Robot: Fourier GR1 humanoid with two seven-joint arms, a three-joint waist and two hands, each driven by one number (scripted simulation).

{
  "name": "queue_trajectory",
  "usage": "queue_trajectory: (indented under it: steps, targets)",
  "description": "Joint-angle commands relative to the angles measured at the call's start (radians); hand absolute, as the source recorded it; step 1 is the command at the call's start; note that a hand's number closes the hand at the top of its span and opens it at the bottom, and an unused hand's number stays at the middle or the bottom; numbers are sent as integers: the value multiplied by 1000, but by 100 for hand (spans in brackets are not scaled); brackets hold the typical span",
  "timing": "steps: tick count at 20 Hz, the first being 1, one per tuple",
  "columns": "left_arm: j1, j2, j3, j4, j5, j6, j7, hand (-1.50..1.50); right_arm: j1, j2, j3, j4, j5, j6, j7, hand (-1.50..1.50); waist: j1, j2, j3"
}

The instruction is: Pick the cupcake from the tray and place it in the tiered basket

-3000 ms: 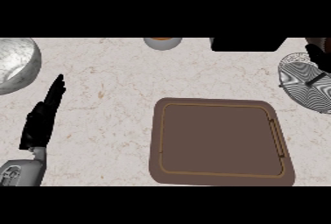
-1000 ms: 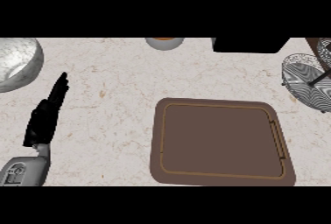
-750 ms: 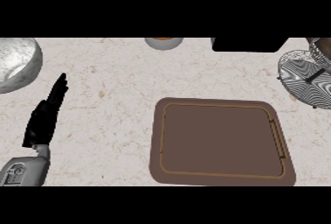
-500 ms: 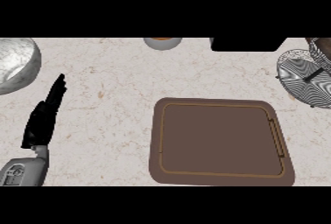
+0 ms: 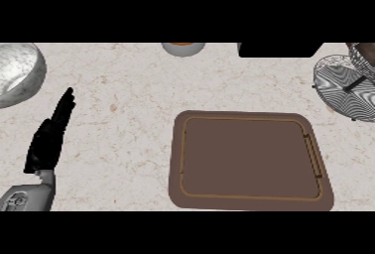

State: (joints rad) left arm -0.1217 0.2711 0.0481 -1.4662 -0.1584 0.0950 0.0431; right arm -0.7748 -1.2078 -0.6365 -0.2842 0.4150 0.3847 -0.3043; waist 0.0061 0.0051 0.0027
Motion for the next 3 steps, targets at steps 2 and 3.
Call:
queue_trajectory:
  steps: [2, 3]
  targets:
    - [-10, -2, -4, -43, -5, 0, 46, 0, 142, -95, -85, 92, -70, 102, -162, -150, -8, 0, 3]
    - [6, -8, 1, -14, 1, -4, -5, 0, 147, -67, -92, 107, -73, 64, -171, -150, 3, 4, 3]
